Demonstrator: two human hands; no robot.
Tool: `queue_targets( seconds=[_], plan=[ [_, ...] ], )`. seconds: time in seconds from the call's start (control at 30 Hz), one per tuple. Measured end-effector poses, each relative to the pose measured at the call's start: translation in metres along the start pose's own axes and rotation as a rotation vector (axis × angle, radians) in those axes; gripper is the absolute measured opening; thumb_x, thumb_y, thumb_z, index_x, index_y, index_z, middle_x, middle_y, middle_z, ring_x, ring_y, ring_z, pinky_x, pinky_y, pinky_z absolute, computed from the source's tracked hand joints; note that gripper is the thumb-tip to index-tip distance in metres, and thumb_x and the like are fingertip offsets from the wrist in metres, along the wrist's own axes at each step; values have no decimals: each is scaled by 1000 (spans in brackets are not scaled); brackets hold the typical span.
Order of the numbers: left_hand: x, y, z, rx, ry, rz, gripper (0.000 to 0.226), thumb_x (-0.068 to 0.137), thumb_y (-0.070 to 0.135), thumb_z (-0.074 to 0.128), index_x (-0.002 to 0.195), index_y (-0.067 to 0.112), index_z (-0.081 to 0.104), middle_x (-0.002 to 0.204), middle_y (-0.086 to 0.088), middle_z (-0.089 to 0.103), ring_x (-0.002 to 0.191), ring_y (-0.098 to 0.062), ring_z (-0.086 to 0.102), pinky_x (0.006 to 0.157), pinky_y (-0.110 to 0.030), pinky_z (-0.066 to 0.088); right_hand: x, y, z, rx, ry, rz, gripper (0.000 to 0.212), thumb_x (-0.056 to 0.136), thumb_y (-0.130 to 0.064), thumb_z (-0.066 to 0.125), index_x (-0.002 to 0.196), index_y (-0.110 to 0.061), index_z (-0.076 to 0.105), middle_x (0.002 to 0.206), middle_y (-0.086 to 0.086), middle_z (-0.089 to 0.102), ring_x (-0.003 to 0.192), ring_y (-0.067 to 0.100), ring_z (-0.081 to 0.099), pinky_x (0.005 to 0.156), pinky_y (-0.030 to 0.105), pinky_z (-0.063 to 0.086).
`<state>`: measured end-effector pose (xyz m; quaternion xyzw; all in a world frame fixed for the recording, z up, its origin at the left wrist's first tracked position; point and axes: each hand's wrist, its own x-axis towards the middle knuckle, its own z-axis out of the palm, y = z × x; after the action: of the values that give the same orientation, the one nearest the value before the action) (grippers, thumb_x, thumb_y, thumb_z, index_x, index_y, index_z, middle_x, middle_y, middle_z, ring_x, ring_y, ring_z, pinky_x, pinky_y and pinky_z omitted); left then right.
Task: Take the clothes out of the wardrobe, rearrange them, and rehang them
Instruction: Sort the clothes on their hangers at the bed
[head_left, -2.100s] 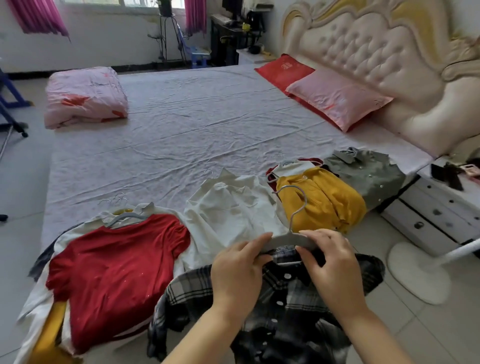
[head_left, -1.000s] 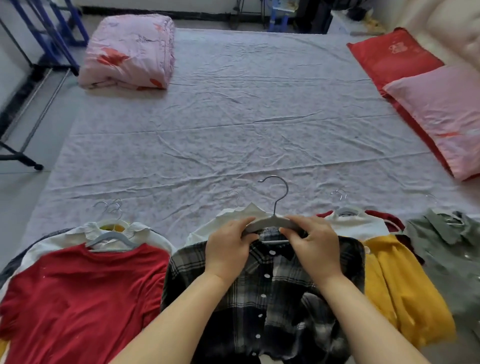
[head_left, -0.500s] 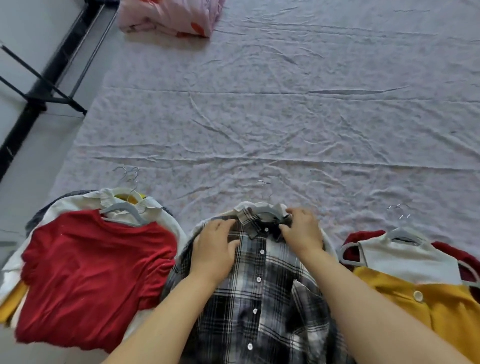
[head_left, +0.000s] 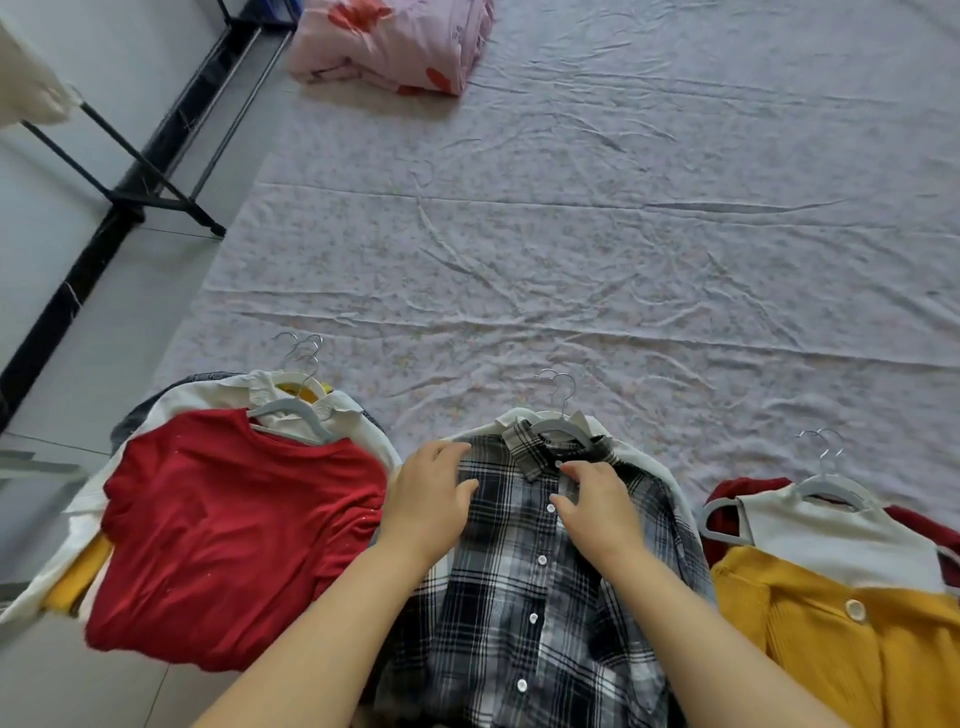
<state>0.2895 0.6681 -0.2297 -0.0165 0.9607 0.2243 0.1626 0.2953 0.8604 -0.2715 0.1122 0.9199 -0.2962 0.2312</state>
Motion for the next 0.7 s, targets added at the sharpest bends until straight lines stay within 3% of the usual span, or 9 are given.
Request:
queue_targets(
  seconds=[0.27, 0.4, 0.7],
  plan=[
    [-43, -81, -63, 17, 96, -65, 37, 88, 30, 56, 123, 21, 54, 121, 3, 55, 114, -19, 49, 95, -33, 37, -25, -91, 31, -51, -7, -143, 44, 90, -28, 59, 130, -16, 49, 129, 5, 48, 120, 21, 46, 98, 34, 42],
    [-52, -147, -93, 40, 131, -91, 42, 89, 33, 53, 129, 22, 50, 126, 3, 51, 118, -18, 47, 99, -32, 35, -33, -149, 67, -70, -4, -203, 43, 88, -27, 61, 128, -15, 51, 127, 5, 50, 119, 21, 47, 98, 32, 41],
    [-27, -318, -147, 81, 18, -17, 42, 92, 36, 48, 133, 27, 44, 129, 7, 45, 120, -14, 43, 99, -29, 29, -25, -285, 197, -75, 2, -149, 42, 85, -22, 65, 124, -14, 55, 120, 6, 54, 113, 21, 51, 94, 29, 39]
  ],
)
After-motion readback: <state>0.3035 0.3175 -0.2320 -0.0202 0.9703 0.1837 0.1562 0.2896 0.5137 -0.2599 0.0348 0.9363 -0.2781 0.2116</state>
